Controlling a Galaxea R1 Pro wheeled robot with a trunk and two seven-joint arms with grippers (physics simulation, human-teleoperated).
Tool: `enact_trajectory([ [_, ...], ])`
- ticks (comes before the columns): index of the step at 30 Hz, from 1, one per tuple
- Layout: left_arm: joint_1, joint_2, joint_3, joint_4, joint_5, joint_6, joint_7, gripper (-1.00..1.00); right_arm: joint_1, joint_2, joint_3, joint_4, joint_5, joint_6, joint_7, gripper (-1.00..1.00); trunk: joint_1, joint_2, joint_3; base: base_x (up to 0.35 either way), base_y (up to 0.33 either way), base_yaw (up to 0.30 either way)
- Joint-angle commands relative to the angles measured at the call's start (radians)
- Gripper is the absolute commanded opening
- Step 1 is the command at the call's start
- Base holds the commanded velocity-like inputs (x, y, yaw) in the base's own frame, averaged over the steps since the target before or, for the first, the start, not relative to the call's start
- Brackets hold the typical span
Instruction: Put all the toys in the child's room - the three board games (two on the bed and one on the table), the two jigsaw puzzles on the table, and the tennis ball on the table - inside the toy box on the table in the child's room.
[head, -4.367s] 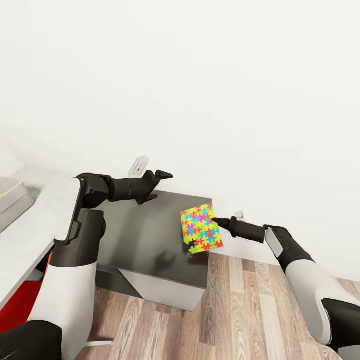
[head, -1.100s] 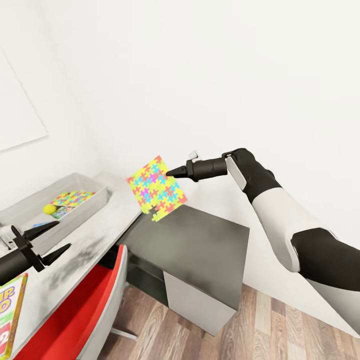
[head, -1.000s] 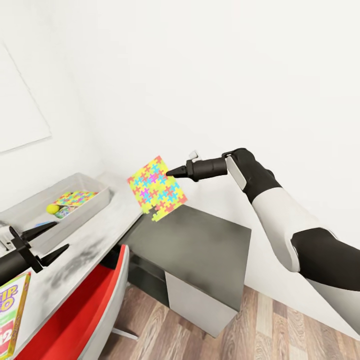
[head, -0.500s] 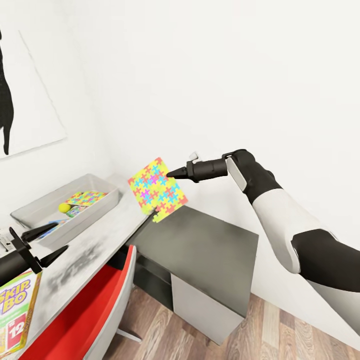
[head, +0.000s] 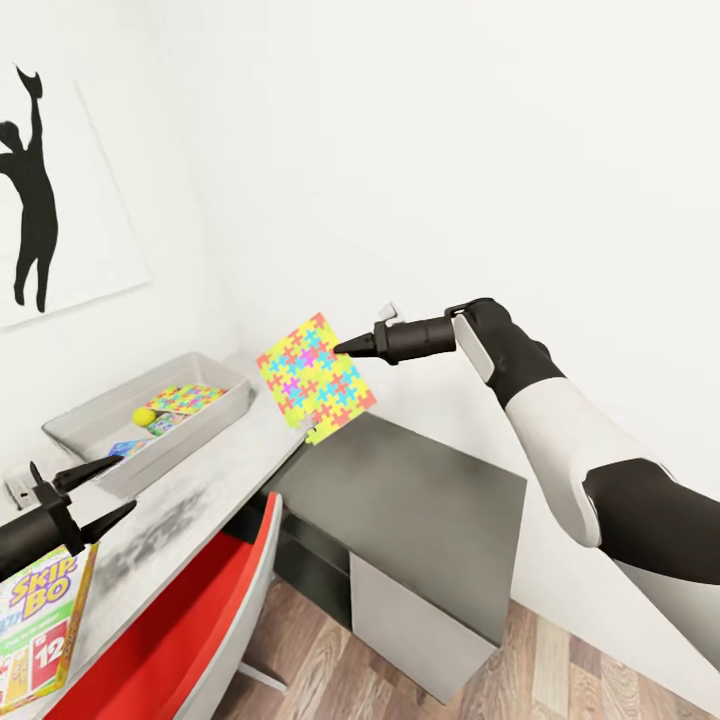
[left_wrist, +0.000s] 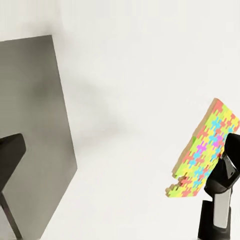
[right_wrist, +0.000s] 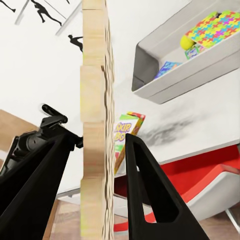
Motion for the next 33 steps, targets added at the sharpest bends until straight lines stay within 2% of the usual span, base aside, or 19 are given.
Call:
enact_trajectory([
  [1,-0.001,-0.007,-0.004,0.012,-0.016,0.001,0.011,1.0,-0.001,-0.001,0.002,-0.002,-0.001,0.004,0.002,-1.0,0.001,-0.002,0.0,0.0,0.0,0.028],
  [2,-0.001,-0.018,-0.01,0.029,-0.041,0.0,0.011,1.0,0.0,-0.003,0.002,-0.003,-0.001,0.004,0.002,-1.0,0.001,-0.002,0.001,0.0,0.0,0.018],
  [4,-0.001,-0.03,-0.014,0.047,-0.066,0.0,0.011,1.0,0.001,-0.004,0.001,-0.005,-0.001,0.004,0.001,-1.0,0.001,-0.002,0.004,0.0,0.0,0.012],
  [8,-0.004,-0.04,-0.017,0.063,-0.088,0.0,0.008,1.0,0.005,-0.01,0.002,-0.028,-0.002,0.004,0.003,-1.0,0.001,-0.002,0.011,0.0,0.0,0.004],
  [12,-0.005,-0.042,-0.013,0.065,-0.092,0.0,0.01,1.0,0.03,-0.037,0.002,-0.058,-0.007,0.004,0.004,-1.0,0.001,-0.002,0.017,0.0,0.0,0.0],
  [14,-0.005,-0.042,-0.012,0.068,-0.094,0.0,0.011,1.0,0.046,-0.041,0.003,-0.07,-0.006,0.004,0.004,-1.0,0.001,-0.002,0.021,0.0,0.0,0.0],
  [24,-0.005,-0.043,-0.02,0.074,-0.095,-0.002,0.012,1.0,0.077,-0.042,0.008,-0.091,-0.001,0.004,0.001,-1.0,0.001,-0.002,0.037,0.0,0.0,0.0],
  [33,-0.005,-0.044,-0.01,0.111,-0.092,-0.008,0.013,1.0,0.099,-0.042,0.007,-0.092,-0.001,0.004,-0.003,-1.0,0.001,-0.002,0.052,0.0,0.0,0.0],
])
